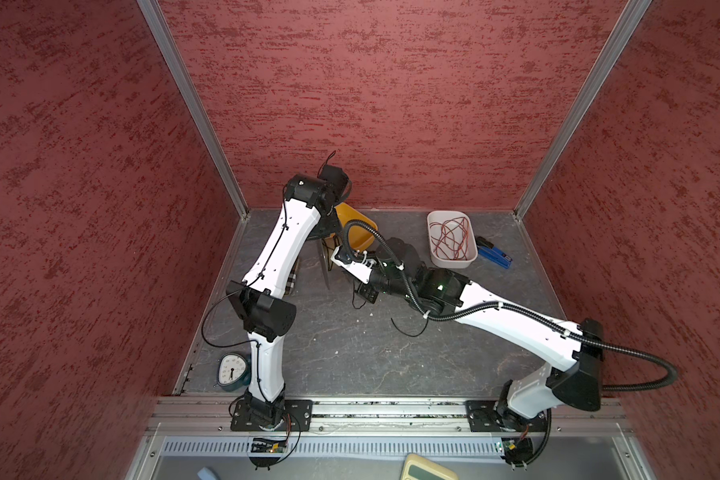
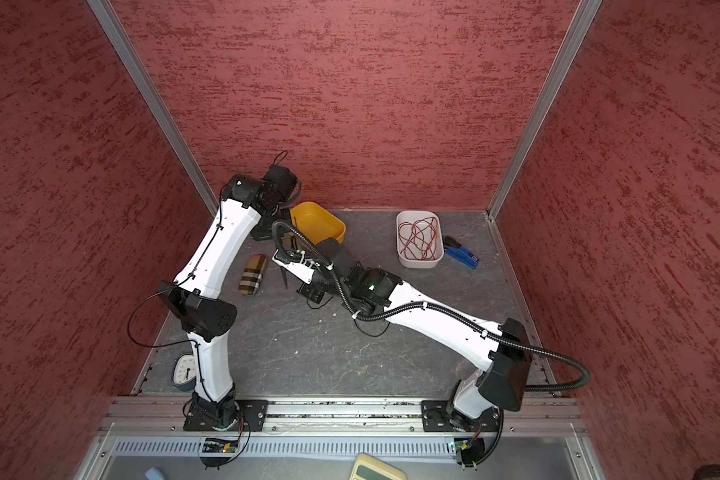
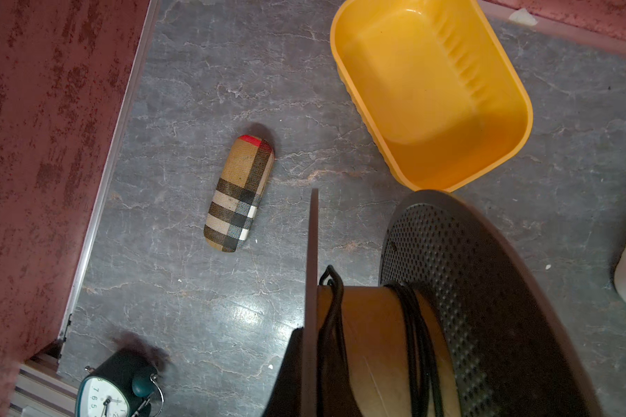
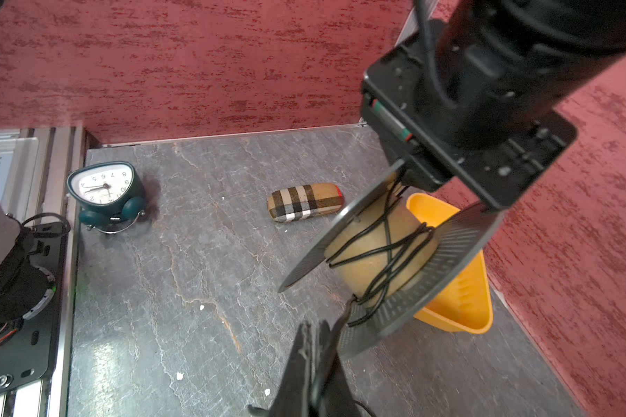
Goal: Wrap the cables
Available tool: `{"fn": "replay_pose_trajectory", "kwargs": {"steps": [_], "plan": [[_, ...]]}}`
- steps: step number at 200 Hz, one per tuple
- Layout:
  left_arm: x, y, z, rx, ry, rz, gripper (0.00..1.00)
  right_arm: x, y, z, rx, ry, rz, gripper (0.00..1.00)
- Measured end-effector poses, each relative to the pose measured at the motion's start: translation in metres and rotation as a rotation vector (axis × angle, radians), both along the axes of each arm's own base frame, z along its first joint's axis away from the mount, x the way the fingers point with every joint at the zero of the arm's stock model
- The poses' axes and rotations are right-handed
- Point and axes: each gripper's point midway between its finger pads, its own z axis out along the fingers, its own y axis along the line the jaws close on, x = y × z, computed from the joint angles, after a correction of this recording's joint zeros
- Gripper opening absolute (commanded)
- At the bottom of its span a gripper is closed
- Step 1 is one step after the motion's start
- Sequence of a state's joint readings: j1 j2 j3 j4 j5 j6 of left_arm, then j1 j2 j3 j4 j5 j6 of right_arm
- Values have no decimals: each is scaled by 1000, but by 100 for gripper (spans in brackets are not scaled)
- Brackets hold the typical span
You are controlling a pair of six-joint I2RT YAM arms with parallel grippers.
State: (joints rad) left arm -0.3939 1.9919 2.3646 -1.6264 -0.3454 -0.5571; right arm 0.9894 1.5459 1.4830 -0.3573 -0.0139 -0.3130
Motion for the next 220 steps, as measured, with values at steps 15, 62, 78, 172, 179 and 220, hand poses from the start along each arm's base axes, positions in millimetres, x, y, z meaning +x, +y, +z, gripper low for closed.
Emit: {"fn": "replay_pose_trajectory", "kwargs": {"steps": [15, 62, 78, 172, 179, 220], "plan": [[-2, -3, 1, 1, -5, -40, 0, 14, -9, 7, 23, 8, -42, 0], [-10, -22, 26, -10, -88, -214, 0, 59, -46, 27, 82, 70, -210, 2], [-11, -35, 36, -16, -125, -282, 0, 70, -55, 29, 98, 92, -254, 4], [-18, -84, 46, 50, -172, -554, 0, 130, -82, 28, 134, 217, -470, 13], [-19, -85, 46, 50, -171, -566, 0, 134, -87, 28, 140, 221, -488, 13], [-33, -94, 43, 6, -148, -646, 0, 163, -127, 29, 201, 265, -595, 14]]}}
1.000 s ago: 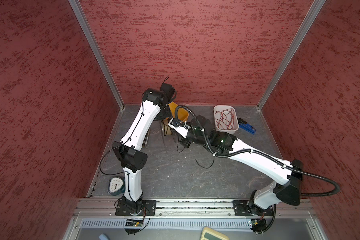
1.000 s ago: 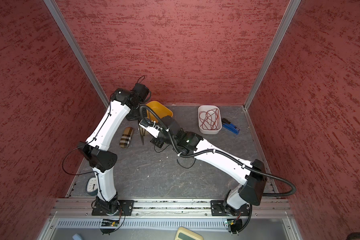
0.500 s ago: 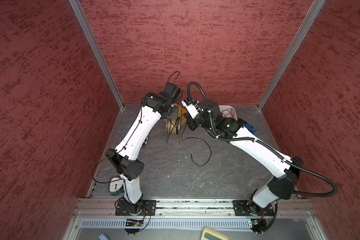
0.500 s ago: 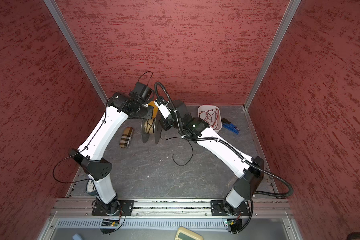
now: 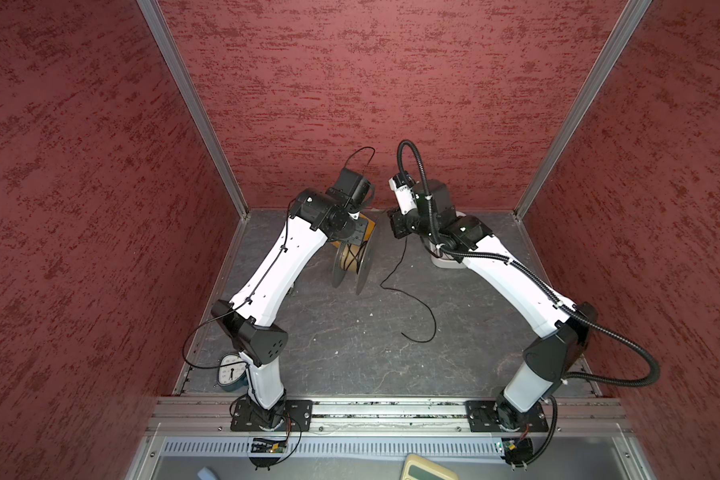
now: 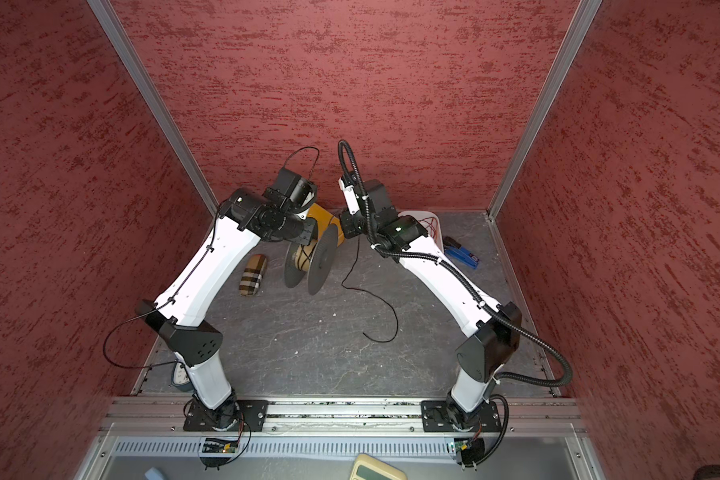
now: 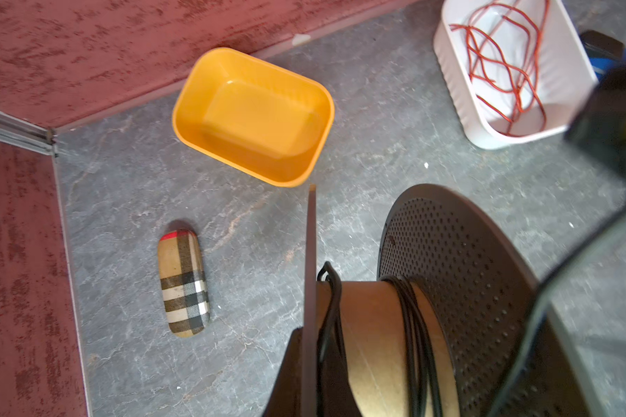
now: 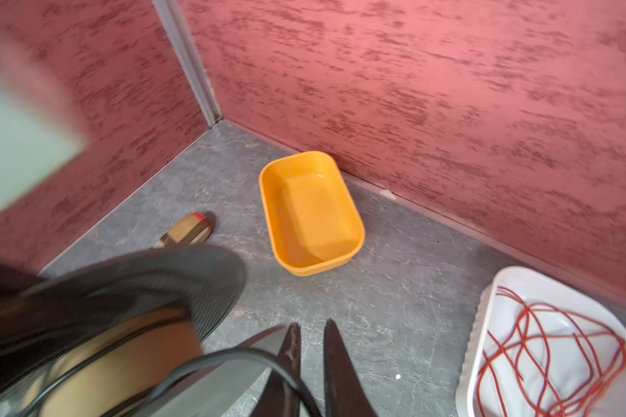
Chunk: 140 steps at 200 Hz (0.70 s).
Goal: Wrap the cables
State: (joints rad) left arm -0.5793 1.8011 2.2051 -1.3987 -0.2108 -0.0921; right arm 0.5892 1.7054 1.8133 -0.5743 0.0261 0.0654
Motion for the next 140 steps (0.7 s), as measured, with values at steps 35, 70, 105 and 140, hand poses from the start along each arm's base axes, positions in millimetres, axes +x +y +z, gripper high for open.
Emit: {"fn": "replay_pose_trajectory", "kwargs": {"steps": [35, 70, 105, 140], "plan": [[-15, 2, 3, -24, 5, -39, 0, 16, -26, 0, 71, 44, -49, 14], [-34, 4, 19, -87, -25, -67, 0, 23, -40, -9, 143, 108, -59, 16], [-50, 5, 51, -195, -127, -100, 0, 25, -45, -31, 205, 209, -42, 24], [-61, 14, 84, -266, -243, -104, 0, 19, -40, -69, 214, 290, -15, 44]]}}
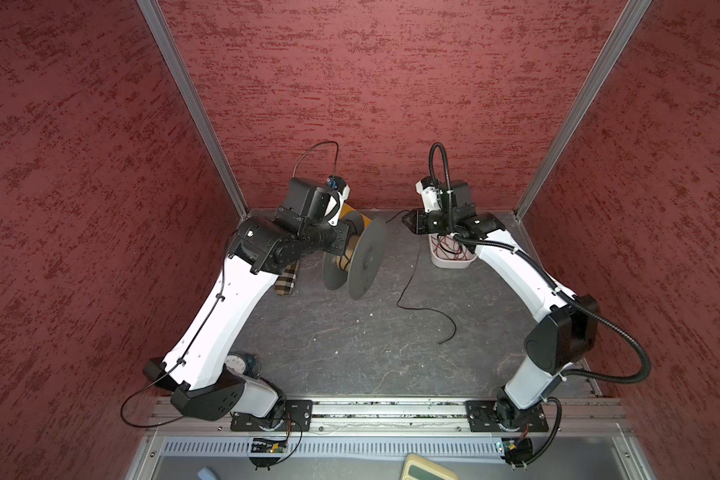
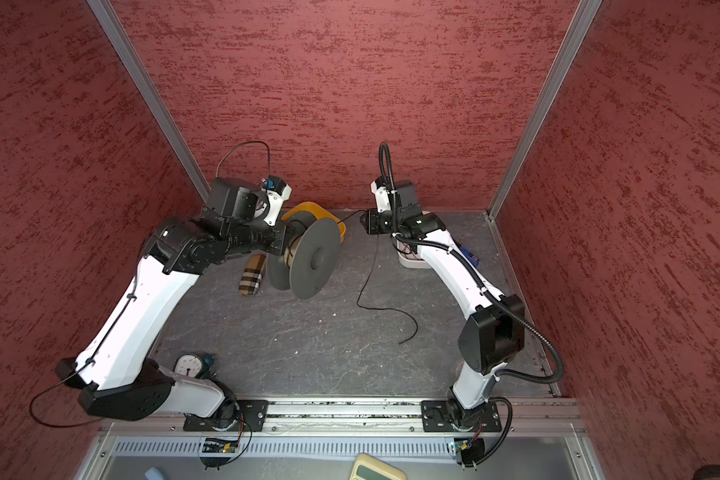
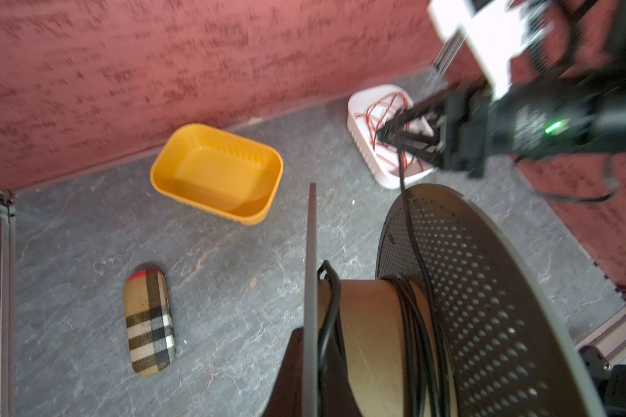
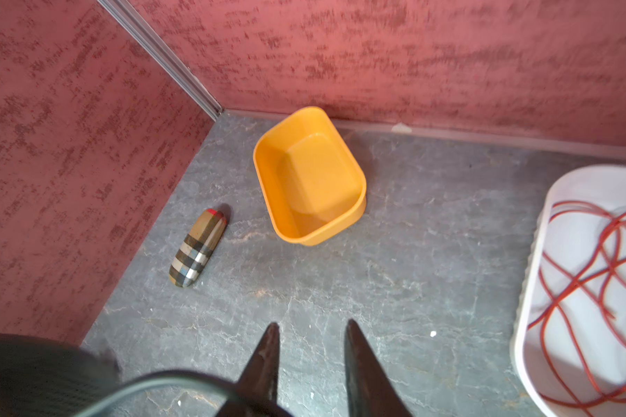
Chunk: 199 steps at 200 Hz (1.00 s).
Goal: Wrap the cables
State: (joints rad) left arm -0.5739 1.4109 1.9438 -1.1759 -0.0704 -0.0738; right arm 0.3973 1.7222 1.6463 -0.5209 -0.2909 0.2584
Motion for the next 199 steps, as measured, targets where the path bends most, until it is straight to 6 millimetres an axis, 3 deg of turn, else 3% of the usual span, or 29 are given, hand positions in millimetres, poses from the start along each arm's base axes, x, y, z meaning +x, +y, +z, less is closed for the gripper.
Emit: {"fn": "replay_pose_trajectory", "kwargs": {"steps": [15, 41, 56, 70, 138, 199], "plan": [[-4, 7, 11, -33, -38, 15, 0, -4, 0, -24, -8, 39, 11, 57], [-4, 21, 22, -97, -68, 63, 0, -17, 1, -58, 2, 94, 42, 68], [-1, 26, 24, -125, -71, 88, 0, -27, 2, -64, 22, 96, 62, 78], [2, 27, 25, -142, -72, 96, 0, -36, 1, -60, 49, 75, 72, 98], [2, 8, 37, -226, -95, 16, 0, -63, -9, 18, 145, -205, 96, 99], [-4, 6, 67, -279, -167, -16, 0, -54, -32, 3, 62, -222, -32, 99]]}}
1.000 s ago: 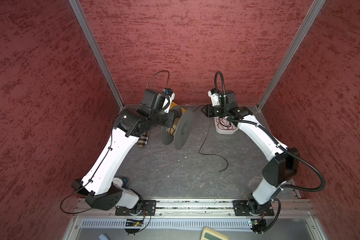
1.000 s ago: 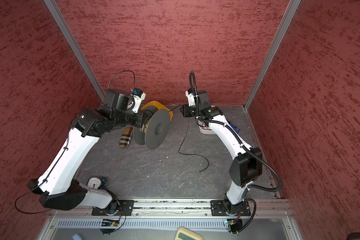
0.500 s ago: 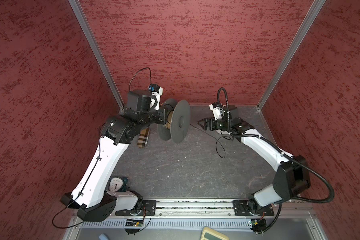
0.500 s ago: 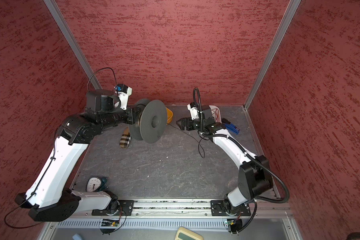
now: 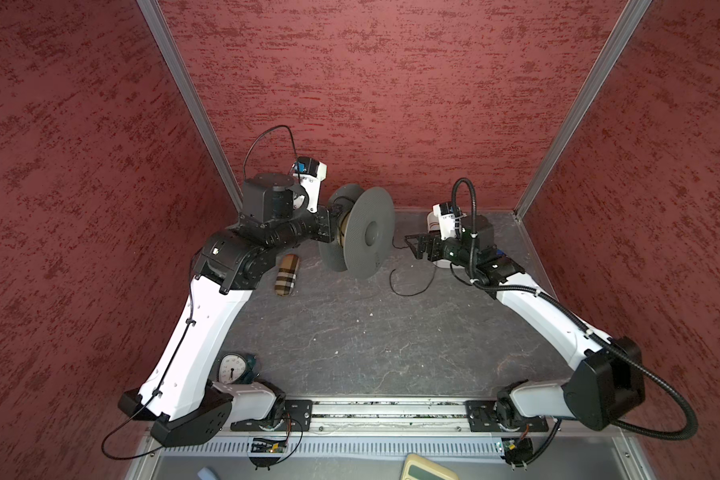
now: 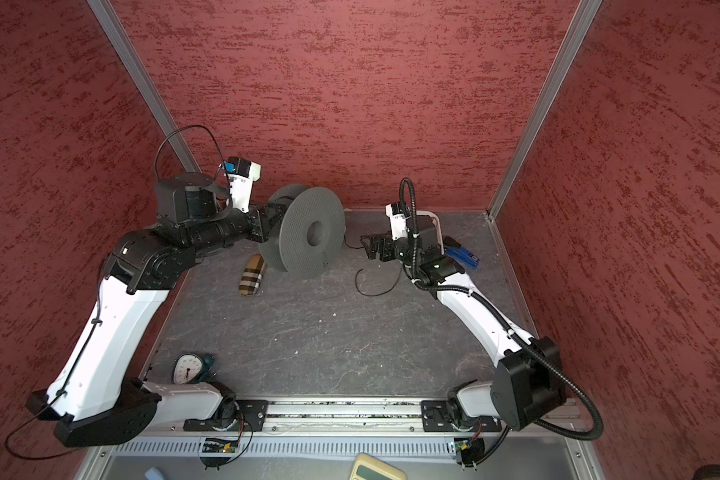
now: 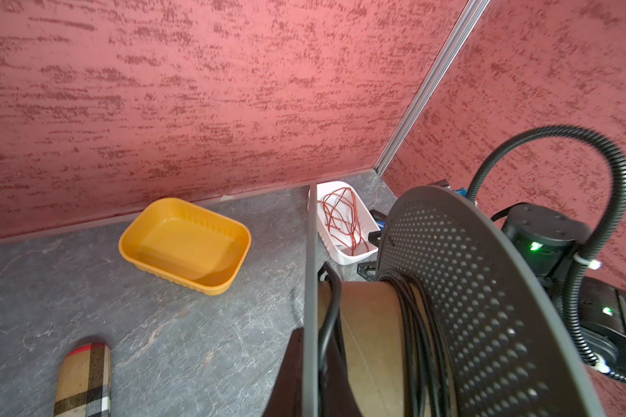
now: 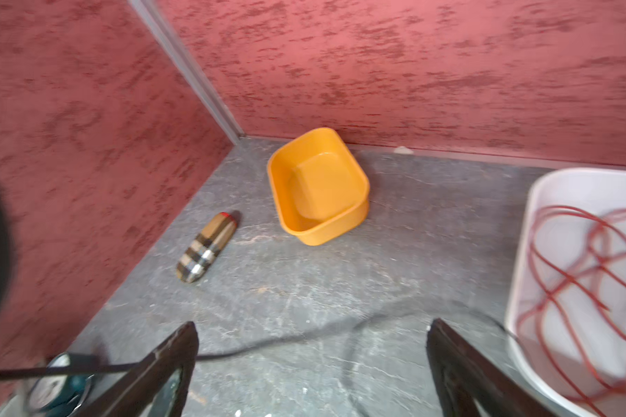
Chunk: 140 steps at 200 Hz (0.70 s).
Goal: Wrap the cables
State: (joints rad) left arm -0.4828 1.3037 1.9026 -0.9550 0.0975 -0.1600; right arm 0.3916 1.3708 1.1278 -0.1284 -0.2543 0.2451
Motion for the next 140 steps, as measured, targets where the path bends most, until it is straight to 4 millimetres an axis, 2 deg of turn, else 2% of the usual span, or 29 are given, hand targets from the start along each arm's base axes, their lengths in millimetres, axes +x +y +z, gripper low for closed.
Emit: {"fn": "replay_pose_trajectory", "kwargs": {"steps": [39, 53, 72, 96, 140], "plan": [[-13, 7, 22, -31, -60, 2, 0, -6, -11, 25, -22, -93, -32, 99], [-18, 10, 30, -42, -82, 3, 0, -10, -13, 28, -21, -117, -29, 99], [-22, 12, 43, -59, -113, 4, 0, -15, -12, 22, -20, -122, -13, 99], [-24, 14, 55, -74, -145, 9, 0, -22, -5, 4, -22, -95, 30, 99], [-17, 15, 64, -83, -159, 34, 0, -42, 10, -17, -18, -60, 100, 99]]}}
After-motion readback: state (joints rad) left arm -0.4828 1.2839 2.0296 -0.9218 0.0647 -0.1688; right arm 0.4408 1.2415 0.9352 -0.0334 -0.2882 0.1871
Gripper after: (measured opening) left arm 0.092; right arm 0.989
